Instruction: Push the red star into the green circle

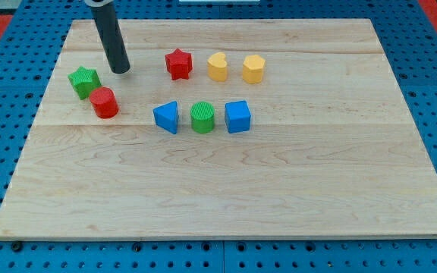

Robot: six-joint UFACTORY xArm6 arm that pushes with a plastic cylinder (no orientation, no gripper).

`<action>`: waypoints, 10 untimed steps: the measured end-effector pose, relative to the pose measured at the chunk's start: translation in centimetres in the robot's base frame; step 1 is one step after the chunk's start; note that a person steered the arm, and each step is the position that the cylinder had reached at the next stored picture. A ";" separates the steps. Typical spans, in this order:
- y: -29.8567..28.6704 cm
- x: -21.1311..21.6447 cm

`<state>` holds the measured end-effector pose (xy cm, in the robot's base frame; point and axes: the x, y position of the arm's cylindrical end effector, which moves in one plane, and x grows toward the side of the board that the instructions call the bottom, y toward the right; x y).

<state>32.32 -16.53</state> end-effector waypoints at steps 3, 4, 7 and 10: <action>0.0 0.0; 0.4 0.0; 0.3 -0.4; 0.2 -1.0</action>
<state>31.36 -16.31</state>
